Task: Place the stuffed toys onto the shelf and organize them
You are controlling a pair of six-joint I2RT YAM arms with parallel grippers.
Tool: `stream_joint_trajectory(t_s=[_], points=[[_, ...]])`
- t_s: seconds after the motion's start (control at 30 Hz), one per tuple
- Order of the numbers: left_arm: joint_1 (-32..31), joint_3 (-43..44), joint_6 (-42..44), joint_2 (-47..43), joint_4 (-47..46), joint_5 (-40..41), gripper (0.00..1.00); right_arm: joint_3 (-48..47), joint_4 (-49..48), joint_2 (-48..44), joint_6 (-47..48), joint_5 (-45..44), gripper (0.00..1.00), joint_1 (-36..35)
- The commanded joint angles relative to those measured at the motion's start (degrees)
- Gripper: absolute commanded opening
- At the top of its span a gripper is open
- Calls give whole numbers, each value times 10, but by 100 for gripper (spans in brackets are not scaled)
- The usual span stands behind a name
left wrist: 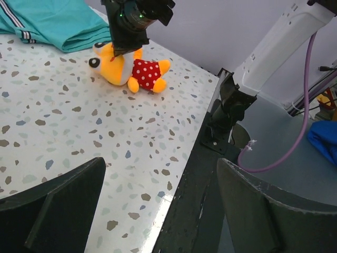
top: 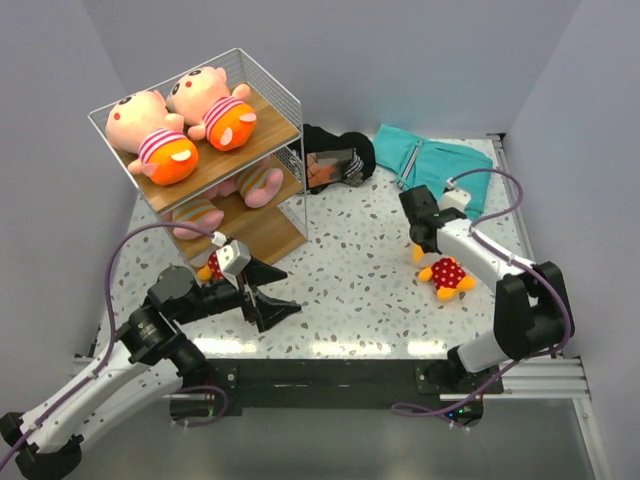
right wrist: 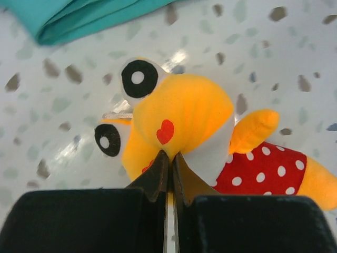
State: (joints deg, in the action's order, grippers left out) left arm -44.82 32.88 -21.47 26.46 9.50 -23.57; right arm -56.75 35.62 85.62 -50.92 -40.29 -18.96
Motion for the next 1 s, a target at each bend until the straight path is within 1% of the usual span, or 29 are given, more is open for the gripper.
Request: stream_joint_trajectory(t_s=[0.0, 0.1, 0.13, 0.17, 0.2, 0.3, 0.4, 0.5, 0.53, 0.57, 0.6, 0.63, 0.7, 0.73, 0.83, 0.9, 0.97], points=[[-4, 3, 1, -17, -8, 19, 92, -29, -34, -33, 28, 77, 0, -62], [-4, 3, 0, -26, -7, 27, 92, -27, -27, -30, 8, 88, 0, -134], [-3, 3, 0, -28, -6, 27, 92, -21, -32, -28, 3, 100, 0, -149], [-3, 3, -1, -30, -4, 30, 92, -15, -49, -25, -1, 135, 0, -164], [-3, 3, -1, -33, -4, 34, 92, -10, -55, -11, -10, 141, 0, -201], [-3, 4, -1, -38, -2, 36, 92, -20, -57, 15, -38, 144, 0, -265], [-4, 4, 1, -40, -1, 34, 93, -31, -74, 17, -58, 117, 0, -296], [-3, 3, 0, -33, -4, 19, 93, -55, -60, 30, -69, 116, 0, -297], [-3, 3, 0, -31, -5, 16, 93, -56, -59, 28, -70, 116, 2, -297], [-4, 3, -1, -25, -5, 14, 93, -55, -57, 23, -73, 116, 12, -298], [-3, 3, -1, -23, -7, 9, 93, -53, -56, 17, -74, 117, 19, -298], [-4, 3, -1, -21, -7, 7, 93, -52, -53, 12, -69, 113, 32, -298], [-4, 3, -1, -18, -9, 5, 93, -53, -40, -11, -51, 95, 44, -296], [-4, 3, -1, -18, -9, 4, 93, -54, -30, -19, -45, 73, 54, -296], [-3, 2, -1, -19, -10, 3, 93, -45, 1, -56, -26, 59, 61, -268], [-4, 3, -1, -19, -10, 4, 93, -18, 15, -93, -24, 77, 61, -227], [-4, 2, -1, -20, -10, 4, 93, 7, 18, -119, -25, 92, 59, -201]])
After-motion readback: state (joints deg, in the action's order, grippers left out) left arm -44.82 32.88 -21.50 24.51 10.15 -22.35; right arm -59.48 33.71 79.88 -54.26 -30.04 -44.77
